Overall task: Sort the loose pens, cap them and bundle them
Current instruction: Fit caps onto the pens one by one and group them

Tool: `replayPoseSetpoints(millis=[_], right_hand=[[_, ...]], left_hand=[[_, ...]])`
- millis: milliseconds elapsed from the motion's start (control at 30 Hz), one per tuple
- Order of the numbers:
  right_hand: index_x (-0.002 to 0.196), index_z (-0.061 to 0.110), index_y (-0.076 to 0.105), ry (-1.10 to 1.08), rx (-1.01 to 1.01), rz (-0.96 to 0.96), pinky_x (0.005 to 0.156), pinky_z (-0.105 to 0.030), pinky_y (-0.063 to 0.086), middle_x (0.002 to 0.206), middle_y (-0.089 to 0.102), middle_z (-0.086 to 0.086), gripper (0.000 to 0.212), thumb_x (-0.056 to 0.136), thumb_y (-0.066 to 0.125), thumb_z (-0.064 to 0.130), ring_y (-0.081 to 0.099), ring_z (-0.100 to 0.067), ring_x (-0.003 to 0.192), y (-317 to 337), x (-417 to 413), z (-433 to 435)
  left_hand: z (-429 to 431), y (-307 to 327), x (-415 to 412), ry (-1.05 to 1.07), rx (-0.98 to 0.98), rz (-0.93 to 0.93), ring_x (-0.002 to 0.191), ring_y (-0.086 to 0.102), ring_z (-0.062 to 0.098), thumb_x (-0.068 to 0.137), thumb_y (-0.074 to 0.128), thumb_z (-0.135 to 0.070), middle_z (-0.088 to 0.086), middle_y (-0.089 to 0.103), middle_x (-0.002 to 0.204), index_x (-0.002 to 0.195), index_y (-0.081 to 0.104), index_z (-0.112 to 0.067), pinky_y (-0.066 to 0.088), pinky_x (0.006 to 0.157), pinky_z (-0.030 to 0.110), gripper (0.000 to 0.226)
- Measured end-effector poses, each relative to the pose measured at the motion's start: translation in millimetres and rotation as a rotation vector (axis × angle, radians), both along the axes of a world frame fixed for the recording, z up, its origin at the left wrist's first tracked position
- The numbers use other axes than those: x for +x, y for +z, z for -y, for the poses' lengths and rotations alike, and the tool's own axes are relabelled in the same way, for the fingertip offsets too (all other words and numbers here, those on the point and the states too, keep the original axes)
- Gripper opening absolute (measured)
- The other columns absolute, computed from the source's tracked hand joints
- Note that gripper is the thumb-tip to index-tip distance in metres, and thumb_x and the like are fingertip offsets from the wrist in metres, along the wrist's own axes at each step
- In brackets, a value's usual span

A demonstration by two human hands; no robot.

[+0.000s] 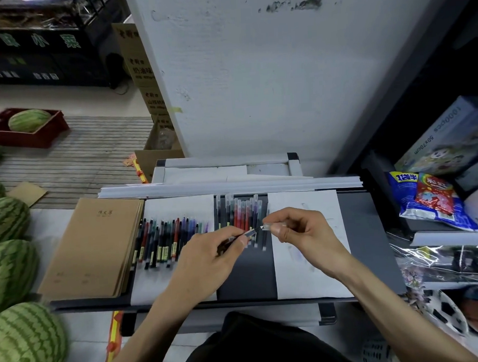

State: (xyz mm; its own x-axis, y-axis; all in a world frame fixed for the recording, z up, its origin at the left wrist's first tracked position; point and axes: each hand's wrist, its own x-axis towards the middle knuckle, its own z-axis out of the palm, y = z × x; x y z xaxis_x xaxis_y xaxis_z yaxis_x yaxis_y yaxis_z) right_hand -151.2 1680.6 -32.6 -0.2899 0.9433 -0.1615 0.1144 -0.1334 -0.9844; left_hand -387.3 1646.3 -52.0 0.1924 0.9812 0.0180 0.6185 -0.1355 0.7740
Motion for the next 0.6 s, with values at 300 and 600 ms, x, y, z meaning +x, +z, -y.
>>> replayPoseSetpoints(millis=[300, 600], right_hand=[[0.096, 0.027, 0.08, 0.099, 0.132, 0.235, 0.076, -0.025, 0.05, 0.088, 0.071, 0.003, 0.018, 0.093, 0.076, 0.01, 0.065, -0.018, 0.081, -8, -5, -2], [0.077, 0.031, 0.079, 0.027, 0.051, 0.314, 0.067, -0.015, 0.046, 0.073, 0.074, 0.011, 0.033, 0.091, 0.071, 0.002, 0.064, -0.004, 0.068, -29, -19, 0]], left_hand=[[5, 0, 1, -0.004, 0.008, -0.103, 0.065, 0.06, 0.01, 0.098, 0.047, -0.06, -0.017, 0.064, 0.073, 0.11, 0.069, -0.043, 0.035, 0.057, 0.02, 0.03], [10, -9, 15, -0.033, -0.014, -0.234, 0.06, 0.048, 0.02, 0.107, 0.05, -0.041, 0.0, 0.05, 0.061, 0.08, 0.052, -0.023, 0.039, 0.057, 0.036, 0.032]])
